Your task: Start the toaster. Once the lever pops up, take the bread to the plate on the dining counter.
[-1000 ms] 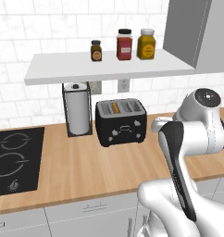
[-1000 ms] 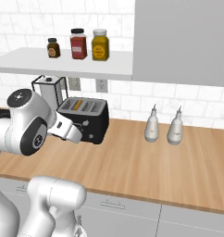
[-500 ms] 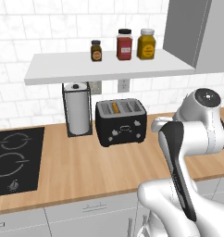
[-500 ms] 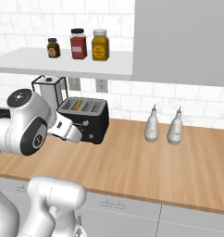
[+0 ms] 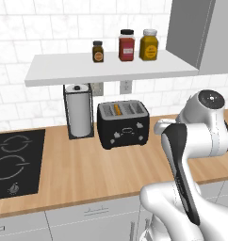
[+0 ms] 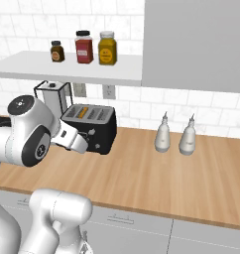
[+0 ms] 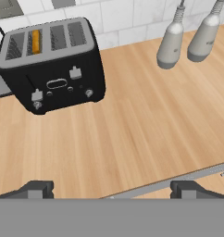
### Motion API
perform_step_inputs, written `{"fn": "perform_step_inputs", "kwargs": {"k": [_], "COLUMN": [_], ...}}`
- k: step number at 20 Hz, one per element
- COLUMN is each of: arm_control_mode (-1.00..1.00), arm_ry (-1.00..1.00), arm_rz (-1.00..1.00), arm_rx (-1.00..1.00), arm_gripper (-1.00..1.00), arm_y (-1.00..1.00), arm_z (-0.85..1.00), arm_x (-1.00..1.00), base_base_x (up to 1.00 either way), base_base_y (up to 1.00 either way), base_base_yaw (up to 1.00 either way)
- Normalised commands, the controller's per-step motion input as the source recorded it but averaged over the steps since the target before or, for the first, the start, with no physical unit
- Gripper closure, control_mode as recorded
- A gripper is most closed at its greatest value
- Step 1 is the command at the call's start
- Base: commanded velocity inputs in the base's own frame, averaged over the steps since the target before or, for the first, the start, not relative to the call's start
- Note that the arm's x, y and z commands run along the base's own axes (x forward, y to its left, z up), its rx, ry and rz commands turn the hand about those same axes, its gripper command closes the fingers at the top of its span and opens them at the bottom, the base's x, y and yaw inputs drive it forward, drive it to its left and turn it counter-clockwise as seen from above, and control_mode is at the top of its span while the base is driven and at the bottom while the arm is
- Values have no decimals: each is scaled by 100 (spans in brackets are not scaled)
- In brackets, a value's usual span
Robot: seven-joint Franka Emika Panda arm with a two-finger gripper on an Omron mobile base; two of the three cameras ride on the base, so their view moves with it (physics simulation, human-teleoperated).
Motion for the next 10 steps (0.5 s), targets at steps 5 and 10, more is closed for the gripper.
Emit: {"fn": "perform_step_inputs", "kwargs": {"k": [5, 10], "arm_control_mode": [-100, -100], "arm_ry": [0, 0], "arm_rz": [0, 0], "arm_rx": [0, 0], "arm_gripper": [-100, -100], "arm_y": [0, 0], "arm_z": [0, 0], "arm_x": [0, 0], "base_base_x": [0, 0], "base_base_y": [0, 0], "base_base_yaw": [0, 0]}}
